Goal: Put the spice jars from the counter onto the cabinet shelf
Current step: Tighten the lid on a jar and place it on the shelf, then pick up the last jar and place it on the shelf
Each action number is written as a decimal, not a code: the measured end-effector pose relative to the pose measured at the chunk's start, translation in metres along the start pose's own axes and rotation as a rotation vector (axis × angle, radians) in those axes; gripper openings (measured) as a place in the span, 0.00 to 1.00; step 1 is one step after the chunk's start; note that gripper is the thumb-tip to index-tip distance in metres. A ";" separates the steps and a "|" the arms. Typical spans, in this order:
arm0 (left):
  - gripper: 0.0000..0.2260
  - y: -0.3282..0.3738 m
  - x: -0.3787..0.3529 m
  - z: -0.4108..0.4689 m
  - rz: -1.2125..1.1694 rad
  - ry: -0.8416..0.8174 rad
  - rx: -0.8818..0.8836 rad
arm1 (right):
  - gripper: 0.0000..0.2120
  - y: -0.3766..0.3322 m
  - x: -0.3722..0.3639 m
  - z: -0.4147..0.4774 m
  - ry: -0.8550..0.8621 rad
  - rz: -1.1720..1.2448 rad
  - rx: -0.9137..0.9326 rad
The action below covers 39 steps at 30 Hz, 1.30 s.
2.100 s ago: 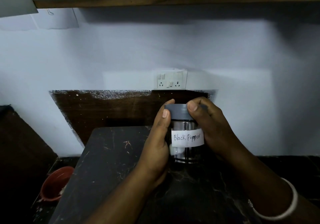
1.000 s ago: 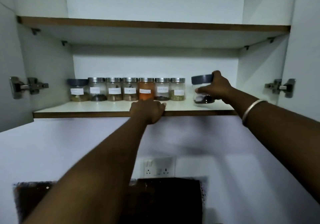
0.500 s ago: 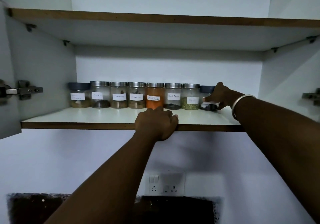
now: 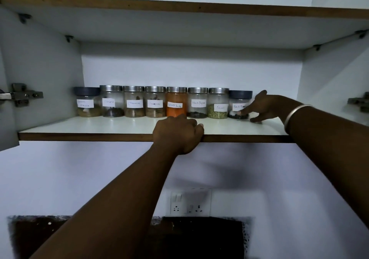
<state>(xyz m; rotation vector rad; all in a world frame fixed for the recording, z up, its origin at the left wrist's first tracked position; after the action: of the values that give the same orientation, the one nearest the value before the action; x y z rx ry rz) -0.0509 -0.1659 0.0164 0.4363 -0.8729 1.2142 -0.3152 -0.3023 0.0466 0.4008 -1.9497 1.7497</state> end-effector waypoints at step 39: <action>0.25 0.061 -0.240 -0.615 -1.114 -0.514 0.749 | 0.44 0.433 -0.506 -0.375 -1.002 -0.704 0.286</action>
<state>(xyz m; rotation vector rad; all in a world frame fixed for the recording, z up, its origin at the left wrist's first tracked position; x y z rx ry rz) 0.0826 0.1410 -0.5555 1.6366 -0.3983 0.3124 -0.0570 0.0749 -0.5661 2.0853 -1.6938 1.4114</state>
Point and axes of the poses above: each hand's wrist, its own z-axis towards the middle knuckle, its own x-axis out of the back of the hand, y = z × x, the point moved 10 cm from there along z, towards the middle knuckle, and after that the axes turned 9 degrees about -x, right-handed, at the moved point
